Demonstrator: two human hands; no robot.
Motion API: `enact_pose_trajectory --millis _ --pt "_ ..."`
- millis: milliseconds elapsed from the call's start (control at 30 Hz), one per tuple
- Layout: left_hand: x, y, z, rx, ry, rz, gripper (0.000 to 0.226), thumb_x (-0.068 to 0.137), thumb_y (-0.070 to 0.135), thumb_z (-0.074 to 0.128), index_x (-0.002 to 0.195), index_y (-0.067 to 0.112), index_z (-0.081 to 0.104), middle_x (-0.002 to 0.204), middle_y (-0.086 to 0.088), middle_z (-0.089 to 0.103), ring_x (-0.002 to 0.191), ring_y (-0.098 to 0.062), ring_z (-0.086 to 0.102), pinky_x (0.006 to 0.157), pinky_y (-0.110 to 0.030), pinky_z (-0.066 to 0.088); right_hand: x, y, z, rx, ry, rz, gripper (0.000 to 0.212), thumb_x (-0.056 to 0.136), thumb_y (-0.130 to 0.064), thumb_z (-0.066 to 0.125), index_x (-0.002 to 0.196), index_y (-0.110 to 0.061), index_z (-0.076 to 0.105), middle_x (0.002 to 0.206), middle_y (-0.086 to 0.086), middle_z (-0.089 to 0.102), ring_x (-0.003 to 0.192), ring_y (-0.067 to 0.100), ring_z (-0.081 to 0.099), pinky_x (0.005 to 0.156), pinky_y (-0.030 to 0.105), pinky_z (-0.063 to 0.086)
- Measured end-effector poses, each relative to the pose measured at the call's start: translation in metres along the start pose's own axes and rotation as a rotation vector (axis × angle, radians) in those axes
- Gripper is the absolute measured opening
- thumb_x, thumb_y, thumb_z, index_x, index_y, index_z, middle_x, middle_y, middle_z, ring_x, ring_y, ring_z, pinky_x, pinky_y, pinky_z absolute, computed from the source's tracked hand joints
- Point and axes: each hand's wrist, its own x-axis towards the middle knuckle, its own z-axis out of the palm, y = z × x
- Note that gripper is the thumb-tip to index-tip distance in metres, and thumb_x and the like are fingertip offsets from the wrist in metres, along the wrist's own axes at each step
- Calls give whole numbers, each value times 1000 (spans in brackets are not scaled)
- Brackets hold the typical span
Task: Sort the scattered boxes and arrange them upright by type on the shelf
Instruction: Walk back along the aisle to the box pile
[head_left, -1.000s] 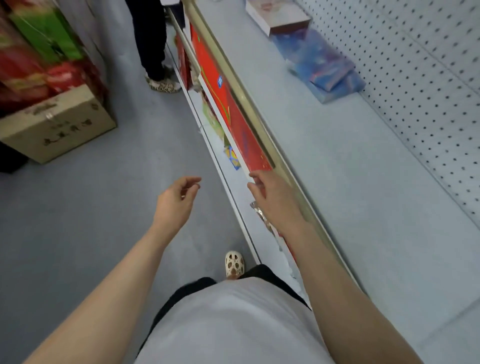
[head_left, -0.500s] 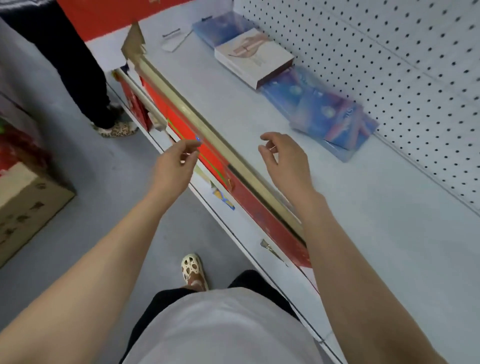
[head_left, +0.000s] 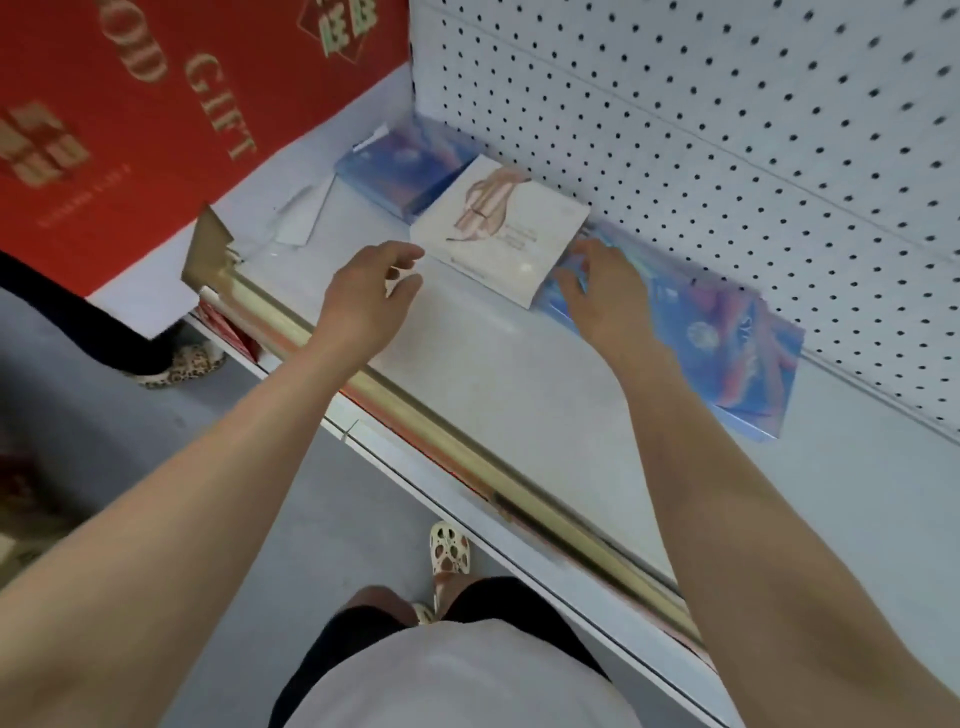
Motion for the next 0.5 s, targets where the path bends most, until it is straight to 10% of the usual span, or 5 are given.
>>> enact_pose_trajectory --millis 267,500 --pt "93 -12 -5 177 -45 76 37 100 26 49 135 14 52 139 -7 53 125 -25 50 97 -23 34 32 -24 40 -139 -110 206 101 75 -72 64 150 -17 26 144 16 41 133 38 37 103 50 39" --pt "167 -44 21 560 -217 221 53 103 37 32 144 3 36 151 -19 34 137 -36 33 111 -46 29 40 -16 30 137 -26 344 88 70 -53 74 142 -19 39 133 4 58 125 28 51 105 50 40"
